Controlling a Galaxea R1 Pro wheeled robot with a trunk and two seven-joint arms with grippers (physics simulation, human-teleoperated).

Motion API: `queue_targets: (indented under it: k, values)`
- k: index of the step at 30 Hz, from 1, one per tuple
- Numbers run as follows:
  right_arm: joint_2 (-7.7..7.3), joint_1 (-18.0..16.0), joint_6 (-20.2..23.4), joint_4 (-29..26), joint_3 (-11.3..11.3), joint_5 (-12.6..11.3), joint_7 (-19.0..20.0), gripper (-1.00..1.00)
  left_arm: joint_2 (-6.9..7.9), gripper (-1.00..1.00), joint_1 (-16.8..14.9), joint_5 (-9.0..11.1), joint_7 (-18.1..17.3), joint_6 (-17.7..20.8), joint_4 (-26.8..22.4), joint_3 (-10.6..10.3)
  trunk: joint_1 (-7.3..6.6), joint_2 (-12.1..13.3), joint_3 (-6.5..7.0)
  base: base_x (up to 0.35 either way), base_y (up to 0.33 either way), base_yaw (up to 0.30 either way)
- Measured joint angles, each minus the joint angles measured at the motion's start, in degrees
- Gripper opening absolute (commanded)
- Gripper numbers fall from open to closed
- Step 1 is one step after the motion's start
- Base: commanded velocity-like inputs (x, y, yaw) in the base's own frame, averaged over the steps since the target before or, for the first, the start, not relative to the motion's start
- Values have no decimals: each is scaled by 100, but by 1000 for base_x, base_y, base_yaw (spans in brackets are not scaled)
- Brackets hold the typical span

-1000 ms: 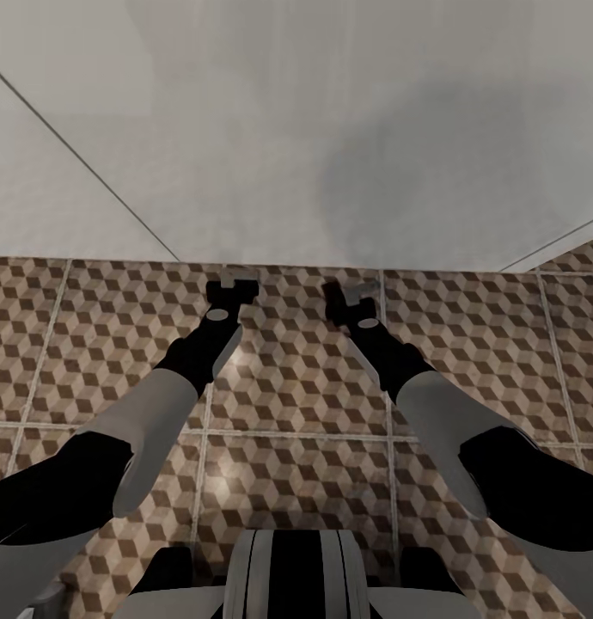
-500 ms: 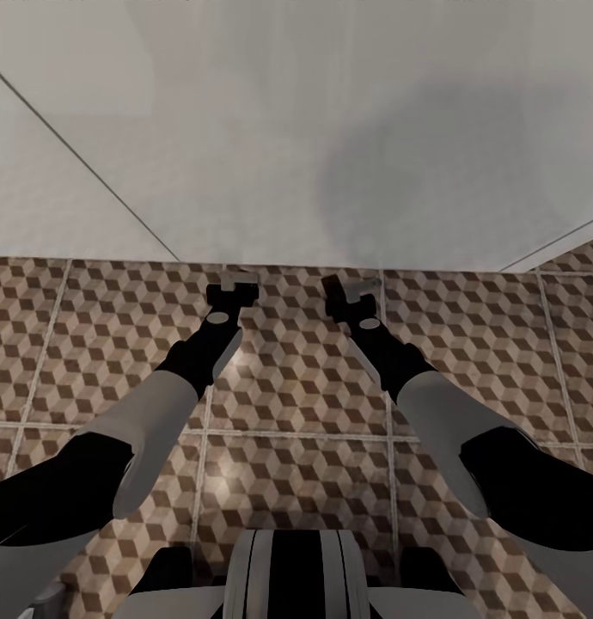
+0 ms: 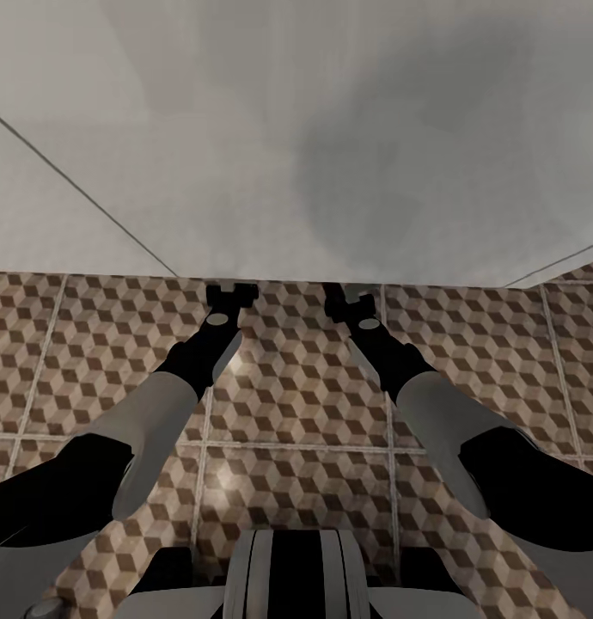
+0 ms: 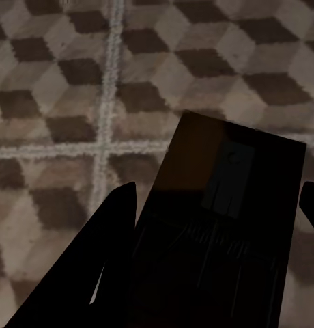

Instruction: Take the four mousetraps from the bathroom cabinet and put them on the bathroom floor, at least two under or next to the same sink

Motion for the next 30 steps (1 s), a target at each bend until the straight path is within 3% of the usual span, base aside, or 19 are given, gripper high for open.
queue_targets:
  k: [16,23,26,30]
  values:
    - [20,-3,12,37,2,11,-11,-100,-5,-100,86,-2,2,-100,142,8,0,0,0,2,0,0]
    - [45,-6,126,144,141,27,-57,-100,-23,-100,88,12,11,-45,330,64,0,0,0,0,0,0]
    - [45,-8,242,148,164,30,-61,-100,-25,-100,83,20,13,39,417,74,0,0,0,0,0,0]
    - [65,-8,320,150,174,31,-63,-100,-27,-100,74,13,14,489,424,80,0,0,0,0,0,0]
